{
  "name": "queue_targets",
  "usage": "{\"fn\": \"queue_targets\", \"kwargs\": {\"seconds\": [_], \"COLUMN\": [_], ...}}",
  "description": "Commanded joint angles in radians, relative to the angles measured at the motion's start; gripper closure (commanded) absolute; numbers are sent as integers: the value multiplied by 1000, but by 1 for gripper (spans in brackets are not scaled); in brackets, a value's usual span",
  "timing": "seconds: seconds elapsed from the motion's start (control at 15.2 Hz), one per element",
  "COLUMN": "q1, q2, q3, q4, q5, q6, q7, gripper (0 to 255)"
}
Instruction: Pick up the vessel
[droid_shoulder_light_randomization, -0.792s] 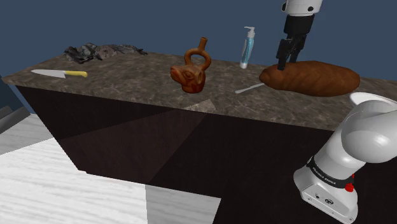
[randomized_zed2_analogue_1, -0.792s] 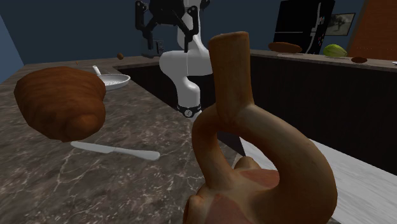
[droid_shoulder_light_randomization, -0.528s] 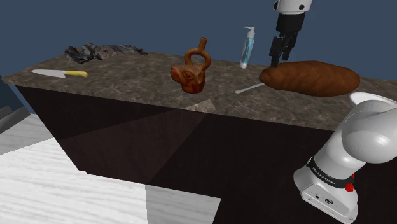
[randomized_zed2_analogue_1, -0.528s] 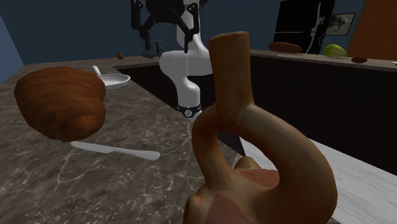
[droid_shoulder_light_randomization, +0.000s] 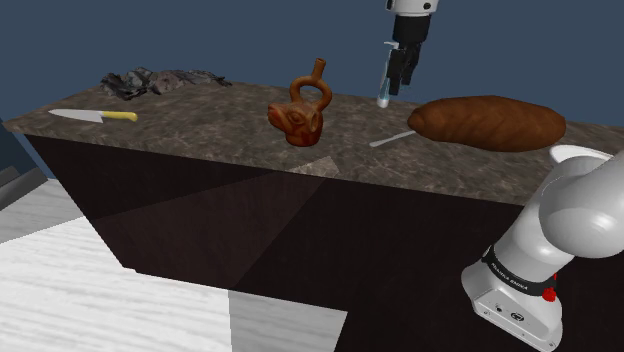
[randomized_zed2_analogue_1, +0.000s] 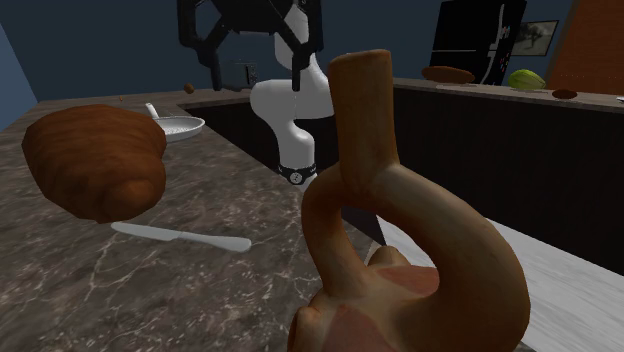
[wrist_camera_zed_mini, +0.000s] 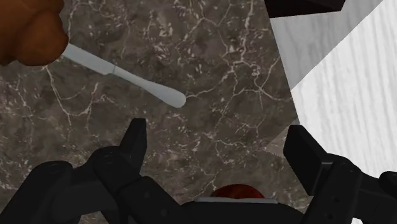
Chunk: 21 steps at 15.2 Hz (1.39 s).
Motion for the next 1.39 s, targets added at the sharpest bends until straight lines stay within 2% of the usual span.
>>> {"fn": "queue_targets", "kwargs": {"seconds": [0.0, 0.66, 1.19, 1.32], "q1": [14, 58, 82, 82], "q2": [82, 448, 779, 766], "q3": [-2, 14, 55, 55], "q4": [79, 496, 974, 927], "q5": [11, 68, 97, 96], "q6": [11, -12, -140, -106], "q7": [-39, -225, -339, -339], "gripper": [0, 0, 0, 0]}}
